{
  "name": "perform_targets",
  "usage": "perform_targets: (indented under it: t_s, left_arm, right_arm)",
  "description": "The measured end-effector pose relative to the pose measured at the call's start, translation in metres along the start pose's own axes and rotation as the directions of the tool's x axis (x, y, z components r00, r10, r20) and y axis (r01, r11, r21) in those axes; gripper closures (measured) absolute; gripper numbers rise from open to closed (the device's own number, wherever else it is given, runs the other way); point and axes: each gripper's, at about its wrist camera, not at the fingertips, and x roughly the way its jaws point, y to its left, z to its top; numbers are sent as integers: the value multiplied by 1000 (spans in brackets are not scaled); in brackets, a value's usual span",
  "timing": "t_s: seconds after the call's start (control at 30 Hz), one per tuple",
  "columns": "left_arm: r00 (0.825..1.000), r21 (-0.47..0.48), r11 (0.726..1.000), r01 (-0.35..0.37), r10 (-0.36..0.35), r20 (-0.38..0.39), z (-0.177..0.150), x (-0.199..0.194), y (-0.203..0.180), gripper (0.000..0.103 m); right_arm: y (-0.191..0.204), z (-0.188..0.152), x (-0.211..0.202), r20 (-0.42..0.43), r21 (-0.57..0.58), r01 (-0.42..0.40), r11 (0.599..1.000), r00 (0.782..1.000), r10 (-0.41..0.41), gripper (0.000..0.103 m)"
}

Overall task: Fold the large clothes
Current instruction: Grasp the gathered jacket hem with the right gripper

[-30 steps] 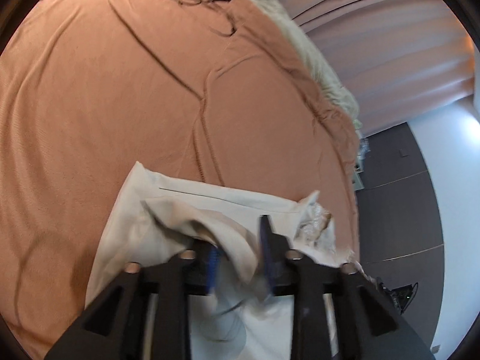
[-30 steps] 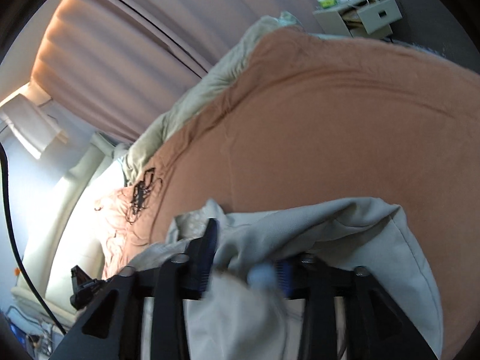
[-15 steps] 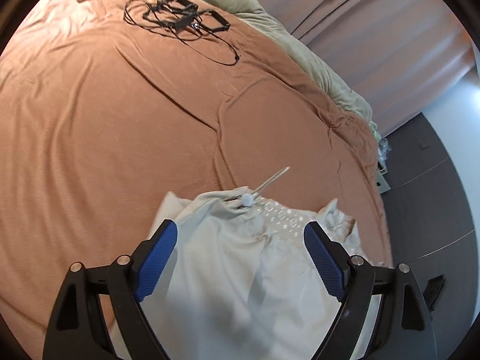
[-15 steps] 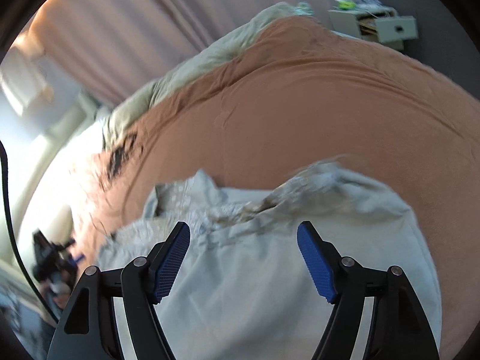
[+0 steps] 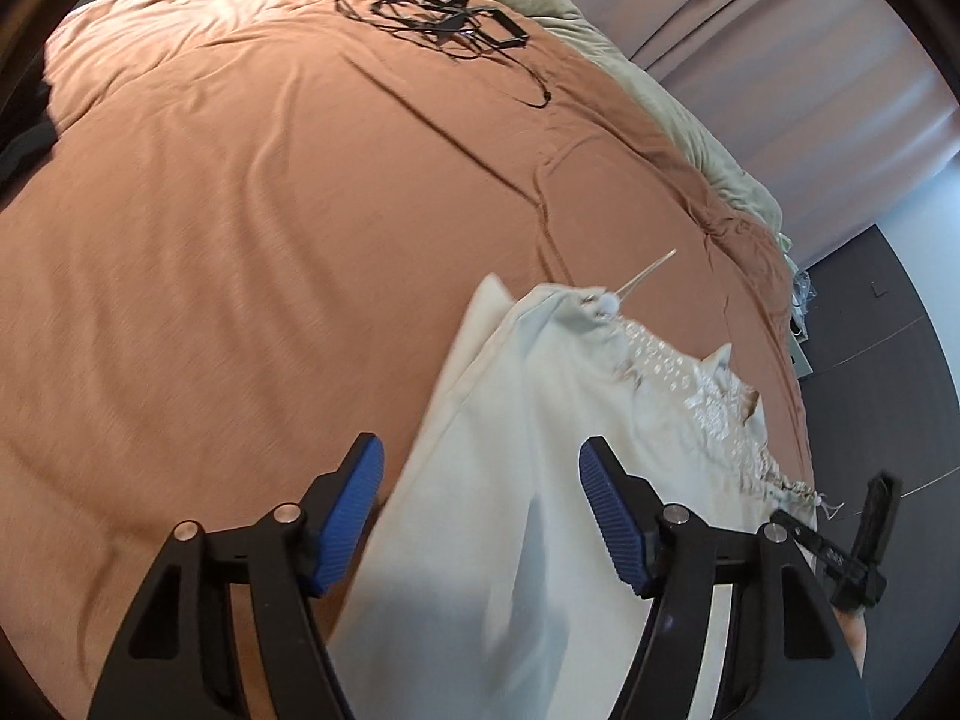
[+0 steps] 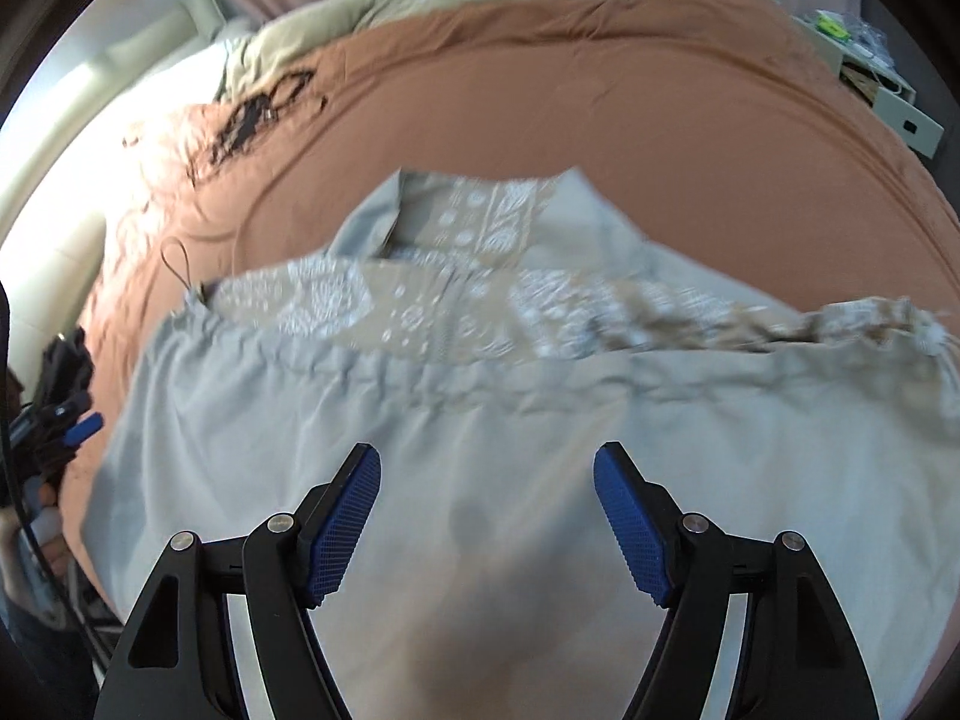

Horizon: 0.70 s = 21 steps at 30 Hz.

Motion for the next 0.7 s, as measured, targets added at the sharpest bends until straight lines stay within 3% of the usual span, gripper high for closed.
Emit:
perform_targets:
  t_s: [0.17, 0.3, 0.33, 0.37, 0.43, 0.47, 0.53, 0.7]
  left_arm:
    - [1000, -23, 1000, -4, 4, -7, -18, -10, 20, 35]
    - [1000, -51, 999, -8, 7, -19, -30, -13, 36, 35]
    - [1000, -54, 998, -9, 7, -22, -32, -13, 38, 35]
    - [1000, -60, 998, -8, 6, -28, -36, -13, 42, 35]
    - [999, -73, 997, -3, 0, -35, -41, -13, 46, 35]
    - [999, -81, 997, 2, -6, -40, -44, -13, 48, 35]
    - [999, -85, 996, 5, -9, -45, -47, -12, 51, 35]
    - [998, -103, 994, 23, -29, -58, -56, -14, 54, 35]
  right_arm:
    - [29, 4, 17, -28, -38, 44, 998, 999, -45, 32]
    - [50, 2, 39, -105, -79, 63, 995, 992, -71, 33]
    - [53, 1, 46, -123, -83, 73, 994, 989, -83, 37]
    - [54, 0, 52, -136, -82, 79, 993, 987, -90, 51]
    - [52, 0, 59, -117, -71, 104, 992, 987, -112, 62]
    - [52, 1, 57, -95, -76, 122, 990, 987, -129, 79]
    - [51, 5, 53, -80, -70, 113, 991, 990, -119, 97]
    - [40, 14, 27, -3, -11, 58, 998, 998, -58, 101]
